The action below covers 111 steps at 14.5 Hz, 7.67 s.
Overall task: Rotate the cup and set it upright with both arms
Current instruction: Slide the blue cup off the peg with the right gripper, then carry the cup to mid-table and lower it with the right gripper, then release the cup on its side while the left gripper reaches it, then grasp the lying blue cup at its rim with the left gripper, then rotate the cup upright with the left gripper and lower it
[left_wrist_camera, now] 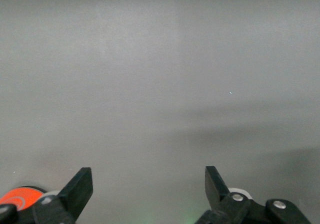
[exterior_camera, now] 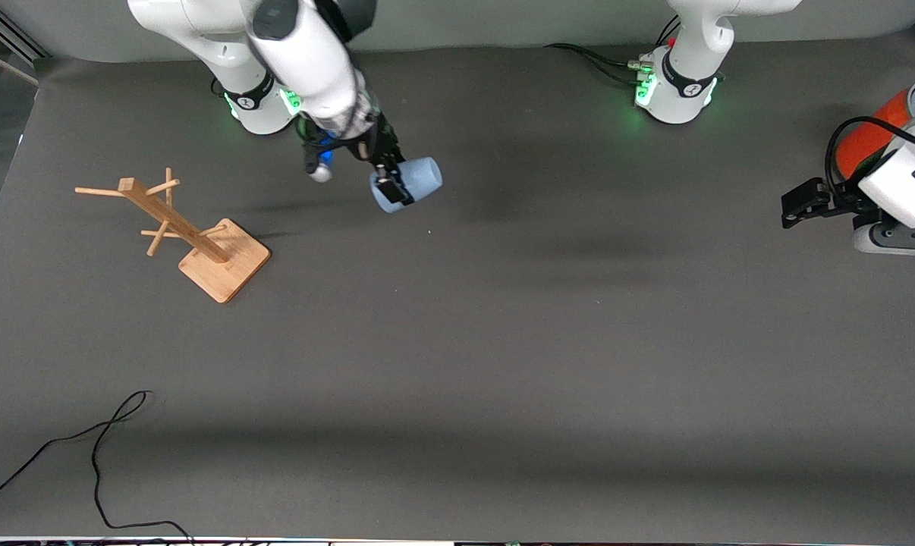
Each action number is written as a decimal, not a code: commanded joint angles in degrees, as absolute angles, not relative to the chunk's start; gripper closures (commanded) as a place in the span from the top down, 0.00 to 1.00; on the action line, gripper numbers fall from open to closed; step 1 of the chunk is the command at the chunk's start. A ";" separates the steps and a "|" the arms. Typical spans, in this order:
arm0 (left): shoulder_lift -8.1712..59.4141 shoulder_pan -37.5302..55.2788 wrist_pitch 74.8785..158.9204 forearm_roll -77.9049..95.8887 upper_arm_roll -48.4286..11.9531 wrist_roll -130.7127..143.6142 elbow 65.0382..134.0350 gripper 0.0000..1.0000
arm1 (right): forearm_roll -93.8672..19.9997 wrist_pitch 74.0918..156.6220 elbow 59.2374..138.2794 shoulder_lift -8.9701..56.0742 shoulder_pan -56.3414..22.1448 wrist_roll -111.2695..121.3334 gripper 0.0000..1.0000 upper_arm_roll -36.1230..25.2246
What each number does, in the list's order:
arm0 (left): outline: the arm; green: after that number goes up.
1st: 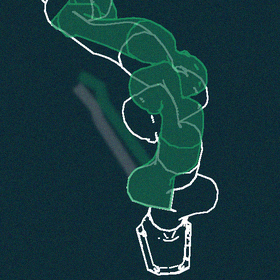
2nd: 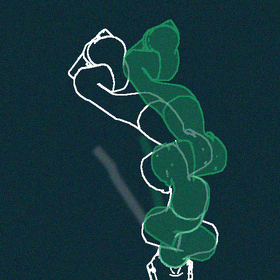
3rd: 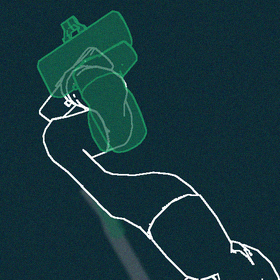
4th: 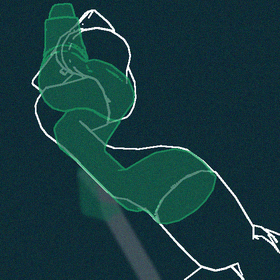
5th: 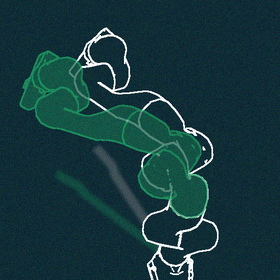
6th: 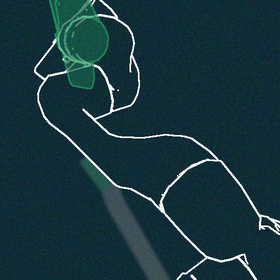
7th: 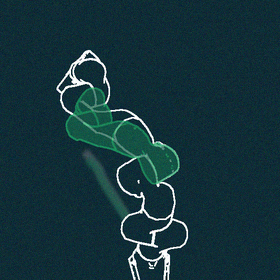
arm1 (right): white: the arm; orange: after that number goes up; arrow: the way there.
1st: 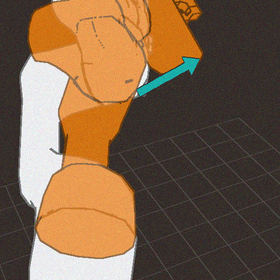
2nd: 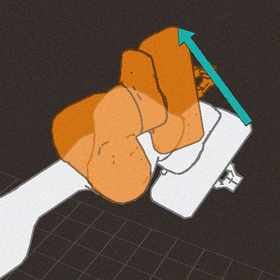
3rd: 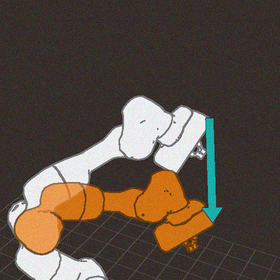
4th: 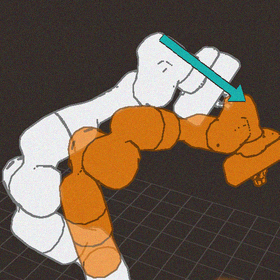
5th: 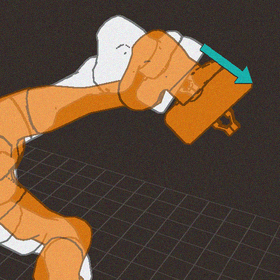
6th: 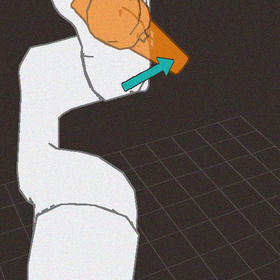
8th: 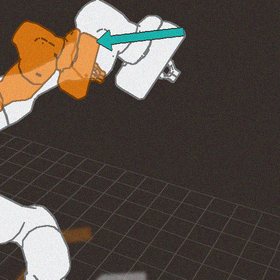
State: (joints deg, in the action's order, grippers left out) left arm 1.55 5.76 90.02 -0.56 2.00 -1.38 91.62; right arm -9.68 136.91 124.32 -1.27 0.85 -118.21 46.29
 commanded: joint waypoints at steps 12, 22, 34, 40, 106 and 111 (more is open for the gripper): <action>2.20 5.71 89.74 -1.05 2.11 -2.11 90.88 1.00 | 37.53 124.39 94.06 42.96 -27.83 -155.57 0.49 35.97; 2.11 5.71 88.86 -0.70 2.11 -0.97 91.14 1.00 | 37.09 109.29 84.75 45.27 -29.18 -152.79 1.00 38.04; 0.53 7.38 87.45 -0.09 0.19 3.32 93.07 1.00 | 12.79 92.99 73.23 22.78 -6.88 -90.94 1.00 40.08; 0.88 11.15 86.57 -1.14 -10.44 23.69 93.52 1.00 | -6.22 87.98 75.49 13.02 -5.27 -48.14 1.00 9.89; 21.24 34.64 99.51 -3.52 -9.93 64.88 87.44 0.00 | -1.84 94.66 99.14 -2.20 5.36 -6.06 1.00 3.87; 10.88 34.80 133.03 -4.30 -9.76 63.99 118.11 0.00 | -1.93 96.06 99.32 -2.11 5.36 -6.24 1.00 3.78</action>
State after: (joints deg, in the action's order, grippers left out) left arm 17.56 34.61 120.71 -4.19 -9.98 64.67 100.53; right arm -2.34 94.78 99.04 -2.03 5.38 -6.63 3.94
